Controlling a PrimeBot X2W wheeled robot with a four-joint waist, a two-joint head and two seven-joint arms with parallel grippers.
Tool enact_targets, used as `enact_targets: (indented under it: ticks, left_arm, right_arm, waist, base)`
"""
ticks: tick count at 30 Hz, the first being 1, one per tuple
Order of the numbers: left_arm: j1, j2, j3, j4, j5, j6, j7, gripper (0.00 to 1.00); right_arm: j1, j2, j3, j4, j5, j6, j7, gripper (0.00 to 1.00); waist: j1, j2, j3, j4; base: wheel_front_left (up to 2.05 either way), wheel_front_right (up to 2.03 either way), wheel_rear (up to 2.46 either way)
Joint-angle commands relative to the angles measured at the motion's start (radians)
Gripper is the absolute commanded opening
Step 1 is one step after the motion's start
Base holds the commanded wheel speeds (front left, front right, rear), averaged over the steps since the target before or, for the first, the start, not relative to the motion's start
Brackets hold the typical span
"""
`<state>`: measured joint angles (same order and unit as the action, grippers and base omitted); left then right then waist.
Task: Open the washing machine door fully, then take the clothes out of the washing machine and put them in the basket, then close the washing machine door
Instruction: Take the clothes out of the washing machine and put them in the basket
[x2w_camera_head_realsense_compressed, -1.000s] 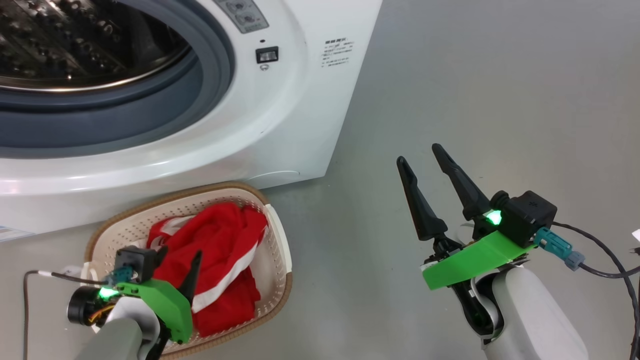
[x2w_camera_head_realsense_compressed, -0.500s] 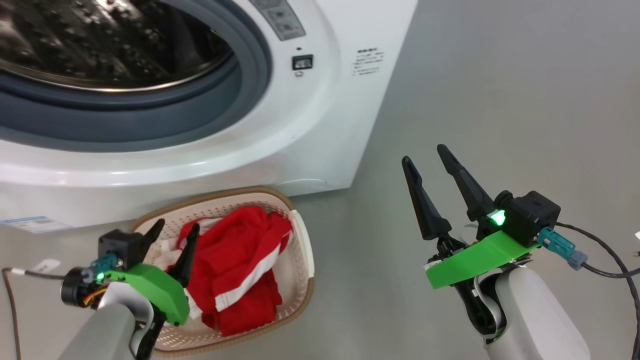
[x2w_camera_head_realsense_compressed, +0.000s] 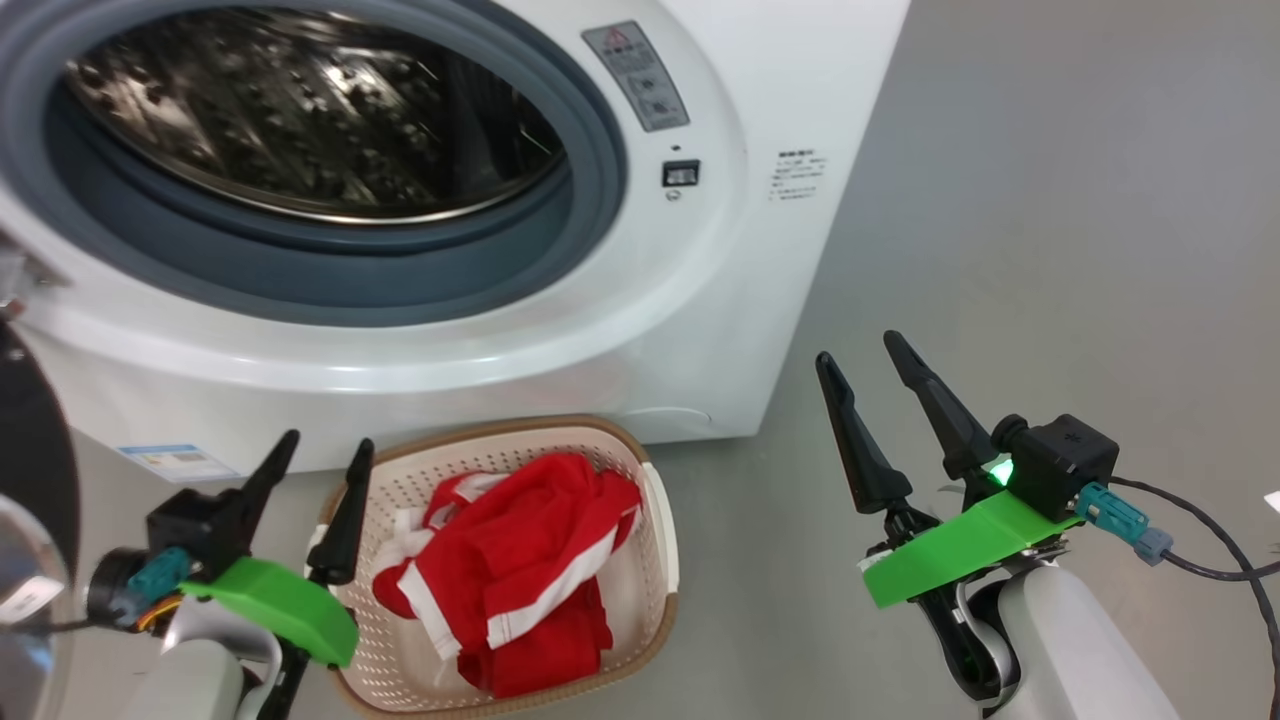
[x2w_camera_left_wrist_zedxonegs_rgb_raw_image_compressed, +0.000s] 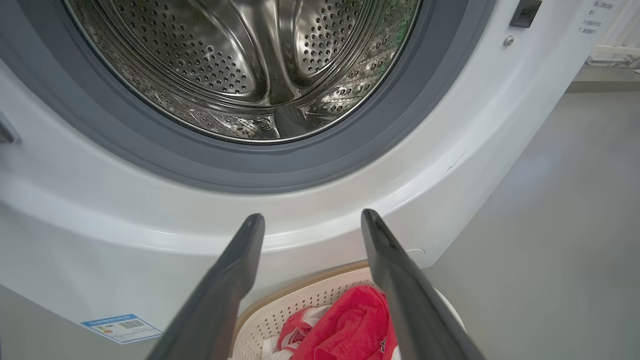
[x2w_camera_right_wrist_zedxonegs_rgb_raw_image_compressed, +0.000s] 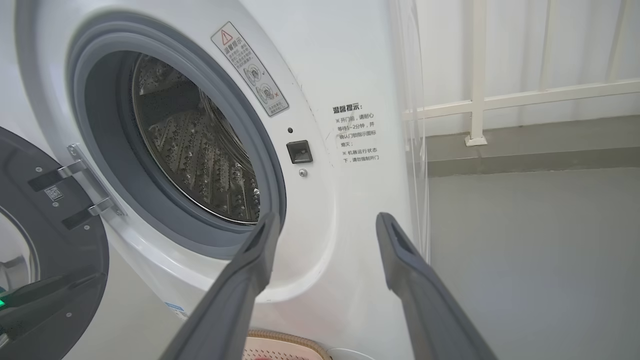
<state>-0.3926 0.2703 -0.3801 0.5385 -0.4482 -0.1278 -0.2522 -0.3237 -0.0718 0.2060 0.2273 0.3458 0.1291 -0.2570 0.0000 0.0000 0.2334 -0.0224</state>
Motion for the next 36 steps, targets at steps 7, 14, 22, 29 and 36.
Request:
enact_targets:
  ticks: [7,14,22,29,36]
  left_arm:
    - [0.079,0.041,0.140,-0.175,0.025,0.014,-0.009,1.00]
    - [0.183,0.034,0.216,-0.322,0.009,0.036,-0.010,1.00]
    - [0.255,0.026,0.240,-0.429,-0.008,0.062,-0.009,1.00]
    - [0.271,0.029,0.238,-0.463,-0.012,0.070,-0.006,1.00]
    - [0.269,0.032,0.238,-0.466,-0.015,0.076,-0.006,1.00]
  right_arm:
    - [0.025,-0.010,0.015,-0.017,0.011,0.002,-0.005,1.00]
    - [0.042,-0.018,0.019,-0.016,0.021,0.002,-0.005,1.00]
    - [0.052,-0.026,0.012,-0.024,0.026,0.002,-0.005,1.00]
    - [0.052,-0.029,0.013,-0.026,0.026,0.002,-0.005,1.00]
    - [0.051,-0.031,0.018,-0.026,0.024,0.002,-0.005,1.00]
  waist:
    - [0.0000,0.0000,-0.062,0.040]
    - [0.0000,0.0000,-0.098,0.041]
    - [0.0000,0.0000,-0.114,0.045]
    - [0.0000,0.0000,-0.118,0.048]
    - [0.0000,0.0000,-0.120,0.046]
  base:
    - [0.00,0.00,0.00]
    - [0.00,0.00,0.00]
    - [0.00,0.00,0.00]
    - [0.00,0.00,0.00]
    - [0.00,0.00,0.00]
